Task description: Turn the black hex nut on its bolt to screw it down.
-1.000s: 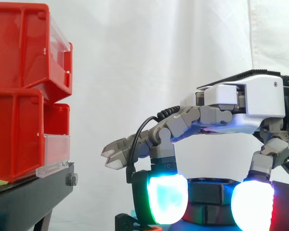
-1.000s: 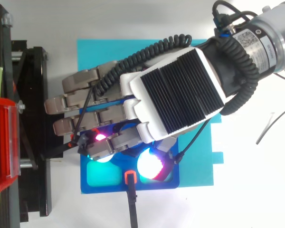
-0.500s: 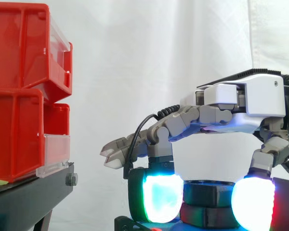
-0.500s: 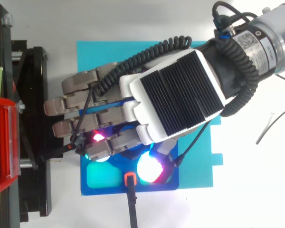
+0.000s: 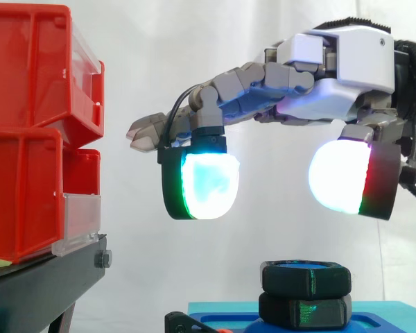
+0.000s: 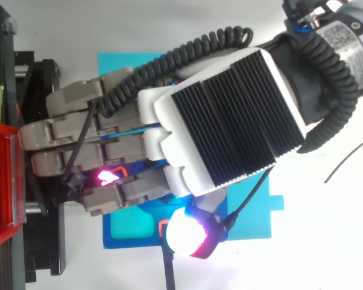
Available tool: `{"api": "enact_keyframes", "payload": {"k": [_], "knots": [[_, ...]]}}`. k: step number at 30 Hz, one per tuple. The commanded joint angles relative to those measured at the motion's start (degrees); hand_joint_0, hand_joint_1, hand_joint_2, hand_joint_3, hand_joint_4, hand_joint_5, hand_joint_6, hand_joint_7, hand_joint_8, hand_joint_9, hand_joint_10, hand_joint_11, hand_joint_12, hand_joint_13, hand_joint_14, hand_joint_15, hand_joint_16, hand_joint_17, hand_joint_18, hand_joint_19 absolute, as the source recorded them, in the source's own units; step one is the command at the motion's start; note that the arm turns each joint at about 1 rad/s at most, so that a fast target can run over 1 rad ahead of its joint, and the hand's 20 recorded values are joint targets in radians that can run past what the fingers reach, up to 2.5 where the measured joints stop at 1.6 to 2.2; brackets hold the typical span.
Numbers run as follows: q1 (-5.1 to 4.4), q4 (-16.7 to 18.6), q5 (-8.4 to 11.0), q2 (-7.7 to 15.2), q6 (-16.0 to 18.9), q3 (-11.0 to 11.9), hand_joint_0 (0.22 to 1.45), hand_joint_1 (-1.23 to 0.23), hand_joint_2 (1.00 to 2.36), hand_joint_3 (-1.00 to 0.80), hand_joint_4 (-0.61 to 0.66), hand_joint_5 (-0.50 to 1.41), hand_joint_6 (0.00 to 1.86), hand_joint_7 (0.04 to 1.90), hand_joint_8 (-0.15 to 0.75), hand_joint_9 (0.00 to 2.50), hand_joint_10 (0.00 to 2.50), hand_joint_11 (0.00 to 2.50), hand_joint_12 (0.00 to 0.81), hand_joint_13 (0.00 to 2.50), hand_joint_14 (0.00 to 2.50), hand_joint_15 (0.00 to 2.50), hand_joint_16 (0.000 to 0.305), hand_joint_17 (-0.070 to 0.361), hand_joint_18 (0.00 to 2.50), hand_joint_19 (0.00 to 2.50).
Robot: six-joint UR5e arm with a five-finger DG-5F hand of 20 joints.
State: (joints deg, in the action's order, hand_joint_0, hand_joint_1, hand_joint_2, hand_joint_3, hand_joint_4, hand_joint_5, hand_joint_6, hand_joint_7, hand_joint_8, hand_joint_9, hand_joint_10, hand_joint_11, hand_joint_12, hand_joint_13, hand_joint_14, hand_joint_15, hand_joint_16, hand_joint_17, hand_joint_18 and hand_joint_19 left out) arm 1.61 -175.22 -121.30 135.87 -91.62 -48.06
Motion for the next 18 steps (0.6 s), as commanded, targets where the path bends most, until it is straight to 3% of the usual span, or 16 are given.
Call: {"api": "enact_keyframes", "payload": {"k": [1, 8, 11, 12, 14, 15, 17, 18], "knots": [[0.24, -3.2, 0.62, -0.7, -3.2, 0.6, 0.39, -0.43, 1.00, -0.50, 0.25, -0.11, 0.50, 1.17, 0.238, 0.37, 0.00, 0.00, 0.350, 0.27, 0.00, 0.00, 0.054, 0.122, 0.19, 0.31], [0.77, -7.9, 2.64, -3.3, -5.3, -0.1, 0.40, -0.43, 1.00, -0.50, 0.25, -0.11, 0.50, 1.17, 0.234, 0.37, 0.00, 0.00, 0.346, 0.27, 0.00, 0.00, 0.053, 0.119, 0.19, 0.31], [0.85, -9.9, 3.52, -4.9, -5.8, -1.6, 0.40, -0.44, 1.00, -0.50, 0.24, -0.11, 0.50, 1.17, 0.231, 0.37, 0.00, 0.00, 0.342, 0.26, 0.00, 0.00, 0.052, 0.118, 0.19, 0.31], [0.94, -10.5, 4.05, -6.3, -6.1, -3.4, 0.41, -0.43, 1.00, -0.50, 0.24, -0.11, 0.50, 1.17, 0.228, 0.37, 0.00, 0.00, 0.339, 0.26, 0.00, 0.00, 0.052, 0.116, 0.18, 0.31], [0.94, -10.5, 4.14, -6.8, -6.2, -4.2, 0.41, -0.44, 1.00, -0.50, 0.24, -0.11, 0.50, 1.17, 0.226, 0.37, 0.00, 0.00, 0.337, 0.26, 0.00, 0.00, 0.051, 0.115, 0.18, 0.31], [1.03, -9.4, 4.75, -10.2, -6.0, -9.8, 0.42, -0.44, 1.00, -0.50, 0.24, -0.11, 0.50, 1.17, 0.226, 0.37, 0.00, 0.00, 0.337, 0.26, 0.00, 0.00, 0.051, 0.115, 0.18, 0.31], [1.03, -6.4, 5.63, -13.0, -5.8, -15.0, 0.42, -0.44, 1.00, -0.50, 0.23, -0.11, 0.50, 1.17, 0.225, 0.37, 0.00, 0.00, 0.335, 0.26, 0.00, 0.00, 0.051, 0.114, 0.18, 0.31], [1.03, -5.5, 5.81, -13.8, -5.8, -16.3, 0.42, -0.45, 1.00, -0.50, 0.24, -0.11, 0.50, 1.17, 0.225, 0.37, 0.00, 0.00, 0.334, 0.26, 0.00, 0.00, 0.051, 0.114, 0.18, 0.31]]}}
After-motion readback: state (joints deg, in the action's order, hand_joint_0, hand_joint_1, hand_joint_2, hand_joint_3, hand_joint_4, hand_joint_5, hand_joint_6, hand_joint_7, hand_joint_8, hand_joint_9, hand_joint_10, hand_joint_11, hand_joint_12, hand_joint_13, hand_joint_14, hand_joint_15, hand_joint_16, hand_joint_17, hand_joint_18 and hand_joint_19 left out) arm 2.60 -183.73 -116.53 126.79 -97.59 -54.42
